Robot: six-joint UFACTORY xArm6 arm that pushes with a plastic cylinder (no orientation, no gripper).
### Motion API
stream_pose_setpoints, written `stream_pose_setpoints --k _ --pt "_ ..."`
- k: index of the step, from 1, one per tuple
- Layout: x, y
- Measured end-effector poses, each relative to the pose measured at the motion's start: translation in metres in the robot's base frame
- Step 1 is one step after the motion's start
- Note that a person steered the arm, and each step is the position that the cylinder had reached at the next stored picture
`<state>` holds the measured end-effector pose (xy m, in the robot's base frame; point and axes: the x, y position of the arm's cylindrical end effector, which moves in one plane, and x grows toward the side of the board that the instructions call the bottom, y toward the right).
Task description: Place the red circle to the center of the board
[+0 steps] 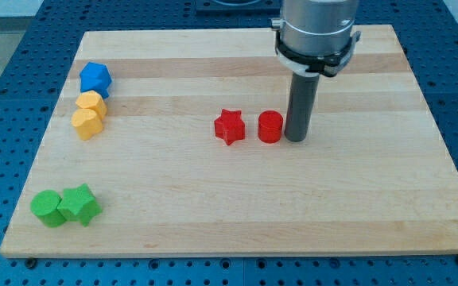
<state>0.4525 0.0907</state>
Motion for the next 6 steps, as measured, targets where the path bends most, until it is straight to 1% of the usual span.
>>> stream_pose_setpoints --k 1,2,4,6 --pt "-0.003 0.010" --pt "-0.003 0.005" --pt "-0.003 -0.018" --pt "-0.005 -0.027"
